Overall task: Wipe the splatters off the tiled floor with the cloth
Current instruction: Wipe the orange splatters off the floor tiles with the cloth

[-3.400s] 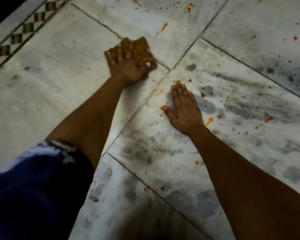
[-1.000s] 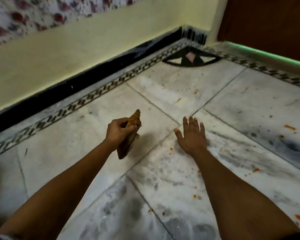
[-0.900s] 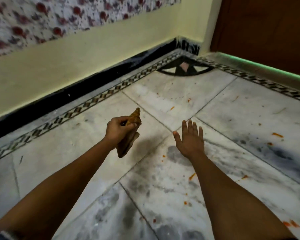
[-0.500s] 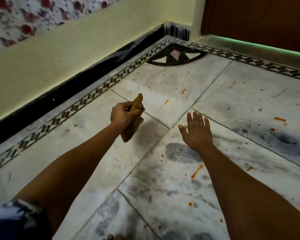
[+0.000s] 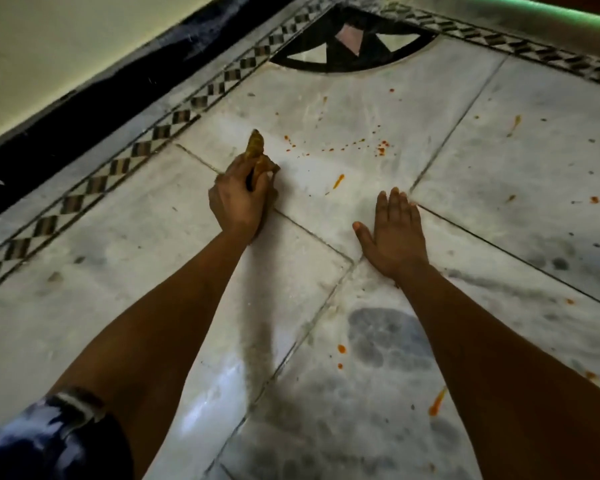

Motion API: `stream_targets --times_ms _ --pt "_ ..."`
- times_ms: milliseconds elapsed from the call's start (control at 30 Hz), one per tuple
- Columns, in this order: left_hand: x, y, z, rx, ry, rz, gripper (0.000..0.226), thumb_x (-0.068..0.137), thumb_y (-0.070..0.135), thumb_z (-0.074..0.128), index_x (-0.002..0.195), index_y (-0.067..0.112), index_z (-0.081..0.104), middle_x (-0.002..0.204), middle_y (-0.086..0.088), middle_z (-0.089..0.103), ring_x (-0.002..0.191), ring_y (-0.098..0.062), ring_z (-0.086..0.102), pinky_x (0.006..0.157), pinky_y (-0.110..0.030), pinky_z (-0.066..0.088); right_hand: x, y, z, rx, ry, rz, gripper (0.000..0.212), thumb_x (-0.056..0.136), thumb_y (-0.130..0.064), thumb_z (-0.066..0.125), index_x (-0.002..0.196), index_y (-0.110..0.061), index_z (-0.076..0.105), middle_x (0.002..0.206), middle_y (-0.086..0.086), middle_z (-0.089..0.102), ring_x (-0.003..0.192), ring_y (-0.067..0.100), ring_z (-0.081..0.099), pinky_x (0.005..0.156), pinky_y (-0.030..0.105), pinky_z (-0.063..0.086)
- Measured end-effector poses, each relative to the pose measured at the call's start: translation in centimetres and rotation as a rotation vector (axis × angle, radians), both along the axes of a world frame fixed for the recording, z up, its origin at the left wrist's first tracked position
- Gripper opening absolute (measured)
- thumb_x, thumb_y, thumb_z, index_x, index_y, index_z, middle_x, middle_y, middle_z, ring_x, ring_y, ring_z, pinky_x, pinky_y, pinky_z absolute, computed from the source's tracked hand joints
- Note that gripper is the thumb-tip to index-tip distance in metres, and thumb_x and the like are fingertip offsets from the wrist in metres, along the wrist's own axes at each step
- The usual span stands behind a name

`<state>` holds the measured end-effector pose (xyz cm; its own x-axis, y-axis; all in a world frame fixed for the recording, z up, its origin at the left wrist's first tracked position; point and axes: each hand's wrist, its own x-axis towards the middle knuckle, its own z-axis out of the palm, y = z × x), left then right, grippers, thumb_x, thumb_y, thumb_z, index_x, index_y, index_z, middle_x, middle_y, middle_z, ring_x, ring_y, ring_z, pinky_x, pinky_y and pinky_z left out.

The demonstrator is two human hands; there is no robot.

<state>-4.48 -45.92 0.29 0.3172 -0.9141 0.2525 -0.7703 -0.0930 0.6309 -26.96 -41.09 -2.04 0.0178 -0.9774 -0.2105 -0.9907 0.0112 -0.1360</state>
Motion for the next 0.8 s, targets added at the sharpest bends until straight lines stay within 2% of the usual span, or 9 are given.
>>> stream_targets --times_ms 33,100,167,233,367,567,633,700,800 --pt "0.2 -1.1 -0.9 -0.008 -0.038 -0.034 0.037 0.088 0.044 0.05 0.12 0.029 0.061 0.129 0.002 0.059 0.113 -0.025 0.055 0.097 -0.038 0.037 0.2 -0.7 -0.5 -0.005 -0.004 -0.02 0.074 0.098 -0.05 0.021 0.148 -0.001 -0.004 0.156 0.022 -0.008 0.145 0.03 -0.009 0.115 0.037 -0.01" --pt "0.3 -3.2 -2.8 0.105 -0.167 -0.097 0.046 0.089 0.053 0.038 0.129 0.034 0.052 0.141 0.003 0.047 0.129 -0.022 0.043 0.108 -0.049 0.022 0.7 -2.2 -1.5 -0.027 -0.017 -0.07 0.077 0.097 -0.05 0.022 0.147 0.002 -0.005 0.155 0.025 -0.009 0.144 0.032 -0.009 0.115 0.038 -0.01" --pt "0.2 -4.8 -4.5 0.285 -0.352 -0.135 0.05 0.095 0.052 0.029 0.142 0.035 0.034 0.155 -0.001 0.025 0.143 -0.024 0.018 0.11 -0.057 0.004 1.0 -3.5 -2.5 -0.064 -0.029 -0.122 0.078 0.097 -0.05 0.024 0.146 0.004 -0.004 0.154 0.026 -0.008 0.144 0.034 -0.009 0.115 0.039 -0.011" --pt "0.3 -6.1 -4.8 0.363 -0.42 -0.164 0.052 0.096 0.054 0.026 0.145 0.036 0.027 0.158 -0.002 0.012 0.145 -0.026 0.005 0.11 -0.06 -0.004 1.4 -4.7 -3.0 -0.093 -0.029 -0.168 0.08 0.097 -0.05 0.025 0.146 0.005 -0.004 0.154 0.027 -0.008 0.144 0.034 -0.008 0.115 0.039 -0.011" --pt "1.1 -9.9 -4.2 0.402 -0.444 -0.168 0.053 0.094 0.057 0.028 0.144 0.039 0.027 0.159 -0.001 0.007 0.146 -0.027 0.001 0.111 -0.061 -0.005 2.2 -6.3 -3.3 -0.142 -0.019 -0.264 0.082 0.096 -0.052 0.024 0.145 0.006 -0.004 0.154 0.027 -0.006 0.144 0.034 -0.006 0.116 0.041 -0.007" --pt "1.1 -18.6 -3.2 0.482 -0.403 -0.193 0.055 0.095 0.057 0.026 0.146 0.036 0.025 0.159 -0.001 0.003 0.145 -0.029 -0.003 0.11 -0.06 -0.009 2.4 -6.8 -4.3 -0.247 -0.035 -0.283 0.085 0.088 -0.055 0.02 0.147 0.005 0.005 0.155 0.026 0.004 0.145 0.035 0.003 0.117 0.041 -0.002" --pt "0.2 -18.4 -3.2 0.466 -0.437 -0.28 0.055 0.095 0.058 0.025 0.146 0.037 0.024 0.159 -0.002 0.002 0.145 -0.03 -0.006 0.109 -0.06 -0.012 2.3 -6.8 -4.2 -0.253 -0.043 -0.295 0.085 0.088 -0.055 0.021 0.146 0.005 0.007 0.154 0.026 0.007 0.144 0.035 0.005 0.117 0.042 0.001" --pt "-0.1 -15.9 -3.9 0.395 -0.521 -0.462 0.059 0.09 0.064 0.022 0.145 0.043 0.022 0.159 0.0 0.003 0.145 -0.029 -0.006 0.108 -0.06 -0.012 2.4 -6.7 -4.2 -0.27 -0.048 -0.299 0.084 0.088 -0.054 0.021 0.146 0.005 0.01 0.154 0.027 0.01 0.144 0.036 0.008 0.117 0.043 0.003" --pt "1.0 -13.5 -4.5 0.349 -0.588 -0.626 0.067 0.077 0.073 0.014 0.141 0.052 0.019 0.158 0.008 0.008 0.146 -0.023 0.001 0.11 -0.056 -0.006 2.3 -6.8 -4.4 -0.287 -0.057 -0.328 0.084 0.087 -0.053 0.023 0.145 0.007 0.015 0.152 0.029 0.015 0.143 0.038 0.013 0.117 0.043 0.006"
